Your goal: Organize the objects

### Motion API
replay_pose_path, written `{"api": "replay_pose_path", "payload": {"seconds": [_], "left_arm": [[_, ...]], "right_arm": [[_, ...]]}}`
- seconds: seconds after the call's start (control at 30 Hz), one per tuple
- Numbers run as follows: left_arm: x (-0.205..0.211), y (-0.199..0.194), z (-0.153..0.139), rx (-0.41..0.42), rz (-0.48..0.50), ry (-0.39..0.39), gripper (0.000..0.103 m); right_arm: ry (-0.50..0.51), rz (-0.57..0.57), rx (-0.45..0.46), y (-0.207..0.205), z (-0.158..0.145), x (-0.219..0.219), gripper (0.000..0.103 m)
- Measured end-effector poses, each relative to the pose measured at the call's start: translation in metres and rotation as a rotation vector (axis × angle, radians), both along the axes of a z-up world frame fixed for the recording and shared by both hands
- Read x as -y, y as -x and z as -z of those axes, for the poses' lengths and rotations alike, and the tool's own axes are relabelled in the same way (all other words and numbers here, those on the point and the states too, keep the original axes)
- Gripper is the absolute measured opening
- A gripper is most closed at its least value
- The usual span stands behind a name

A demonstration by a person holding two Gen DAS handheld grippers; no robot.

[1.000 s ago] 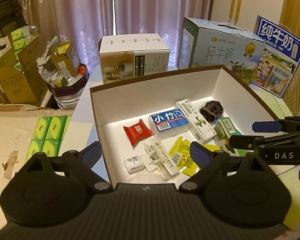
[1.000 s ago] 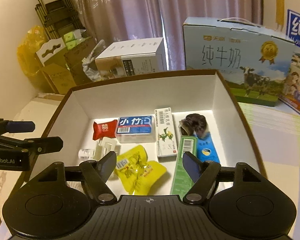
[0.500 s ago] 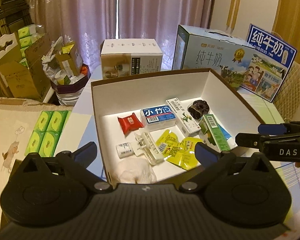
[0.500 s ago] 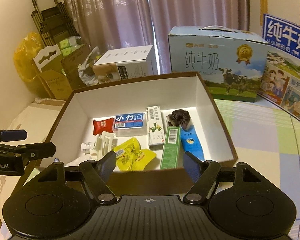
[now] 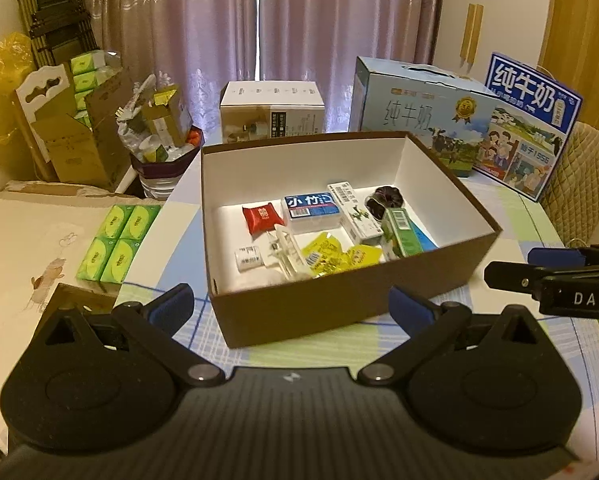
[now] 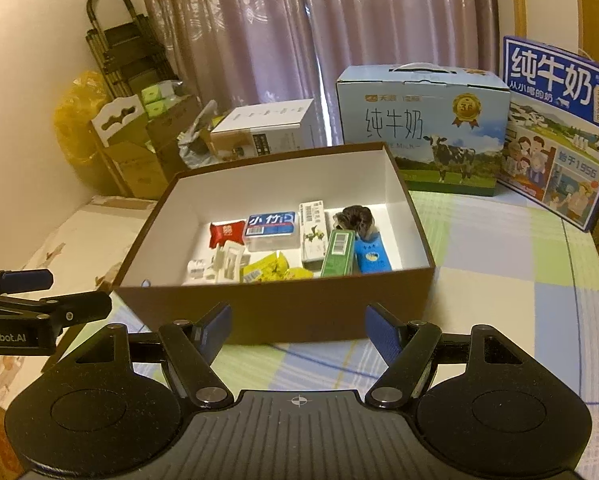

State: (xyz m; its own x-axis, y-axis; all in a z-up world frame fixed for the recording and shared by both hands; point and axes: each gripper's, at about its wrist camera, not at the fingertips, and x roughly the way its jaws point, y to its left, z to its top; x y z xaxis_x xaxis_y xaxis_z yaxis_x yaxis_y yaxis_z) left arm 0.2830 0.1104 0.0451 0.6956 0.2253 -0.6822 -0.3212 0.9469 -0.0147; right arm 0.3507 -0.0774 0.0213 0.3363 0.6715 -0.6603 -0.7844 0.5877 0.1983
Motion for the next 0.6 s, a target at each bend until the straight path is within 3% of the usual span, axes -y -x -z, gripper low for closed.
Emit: {"api": "replay_pose_path", "payload": {"seconds": [0.6], "left_arm": [[0.102, 0.081, -0.005, -0.015, -0.074, -0.003, 0.102]], "right_arm": [[-0.010, -0.082, -0.030, 0.041, -0.005, 0.105, 0.071]]}}
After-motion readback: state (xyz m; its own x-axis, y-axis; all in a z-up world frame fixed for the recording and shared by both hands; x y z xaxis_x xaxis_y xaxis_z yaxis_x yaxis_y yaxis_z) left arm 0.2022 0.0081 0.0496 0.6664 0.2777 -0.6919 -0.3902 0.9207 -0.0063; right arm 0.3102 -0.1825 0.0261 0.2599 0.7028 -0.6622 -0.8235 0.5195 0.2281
